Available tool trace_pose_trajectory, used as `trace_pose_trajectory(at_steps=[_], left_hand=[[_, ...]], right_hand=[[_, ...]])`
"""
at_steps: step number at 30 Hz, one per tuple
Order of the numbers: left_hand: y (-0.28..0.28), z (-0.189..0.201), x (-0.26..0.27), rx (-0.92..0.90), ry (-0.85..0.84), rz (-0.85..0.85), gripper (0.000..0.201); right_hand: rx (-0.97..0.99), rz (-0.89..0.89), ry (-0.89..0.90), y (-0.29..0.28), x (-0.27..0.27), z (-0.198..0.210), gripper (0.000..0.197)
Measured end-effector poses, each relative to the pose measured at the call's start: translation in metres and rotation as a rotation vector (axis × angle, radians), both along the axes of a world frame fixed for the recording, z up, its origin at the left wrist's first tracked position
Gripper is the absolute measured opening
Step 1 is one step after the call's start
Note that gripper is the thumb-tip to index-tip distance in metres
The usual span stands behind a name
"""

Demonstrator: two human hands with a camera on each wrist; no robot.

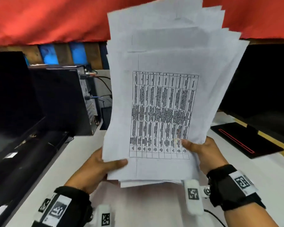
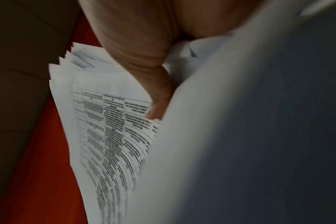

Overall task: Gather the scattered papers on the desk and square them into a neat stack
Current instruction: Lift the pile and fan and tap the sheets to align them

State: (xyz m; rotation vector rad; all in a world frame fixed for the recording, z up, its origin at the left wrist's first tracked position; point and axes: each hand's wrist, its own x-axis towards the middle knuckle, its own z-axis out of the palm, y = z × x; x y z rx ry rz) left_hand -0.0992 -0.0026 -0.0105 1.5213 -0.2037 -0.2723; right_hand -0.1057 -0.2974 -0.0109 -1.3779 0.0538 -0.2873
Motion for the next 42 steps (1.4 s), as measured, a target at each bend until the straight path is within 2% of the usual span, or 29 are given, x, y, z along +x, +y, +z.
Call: trace_pose_trajectory(at_steps=[1, 5, 8, 11, 14, 17, 20, 25, 29, 35, 37, 39, 42], left_hand=[[-0.001, -0.005, -0.002, 0.031, 0.006, 0.005, 0.055], [-0.015, -0.021, 0.0, 0.066, -0.148, 0.293, 0.044], [-0.029, -0.023, -0.003, 0.153, -0.325, 0.435, 0.046], [-0.033, -0.025, -0.006, 0.157, -0.368, 0.497, 0.053], [-0.028, -0.033, -0.006, 0.138, -0.302, 0.474, 0.061], [-0.025, -0.032, -0.005, 0.116, -0.295, 0.438, 0.048], [-0.026, -0.021, 0.003, 0.073, -0.347, 0.458, 0.047], [-0.019, 0.003, 0.007, -0.012, -0.408, 0.482, 0.046], [-0.023, 0.025, 0.007, -0.023, -0.483, 0.47, 0.05], [-0.027, 0.043, 0.007, -0.117, -0.551, 0.514, 0.055], [-0.02, 0.032, 0.006, -0.015, -0.504, 0.485, 0.067], [-0.014, 0.01, 0.007, 0.076, -0.365, 0.435, 0.072], [-0.007, -0.027, 0.006, 0.155, -0.123, 0.335, 0.055]], right_hand=[[-0.041, -0.031, 0.006, 0.003, -0.001, 0.002, 0.013], [-0.161, -0.125, -0.002, 0.015, 0.003, 0.004, 0.007], [-0.179, -0.2, -0.044, 0.026, 0.006, 0.003, 0.016], [-0.13, -0.218, -0.055, 0.035, 0.003, -0.004, 0.021], [-0.111, -0.238, -0.063, 0.039, -0.003, -0.012, 0.029], [-0.026, -0.239, -0.1, 0.038, -0.002, -0.007, 0.027], [-0.027, -0.234, -0.119, 0.041, 0.004, 0.006, 0.022], [0.036, -0.209, -0.242, 0.041, -0.002, 0.028, 0.033], [0.06, -0.105, -0.292, 0.041, -0.003, 0.046, 0.033], [0.01, -0.164, -0.395, 0.041, -0.003, 0.063, 0.034], [-0.04, -0.135, -0.306, 0.034, -0.007, 0.048, 0.035], [-0.169, -0.059, -0.107, 0.029, -0.009, 0.02, 0.04], [-0.258, 0.129, 0.157, 0.025, -0.011, -0.027, 0.044]])
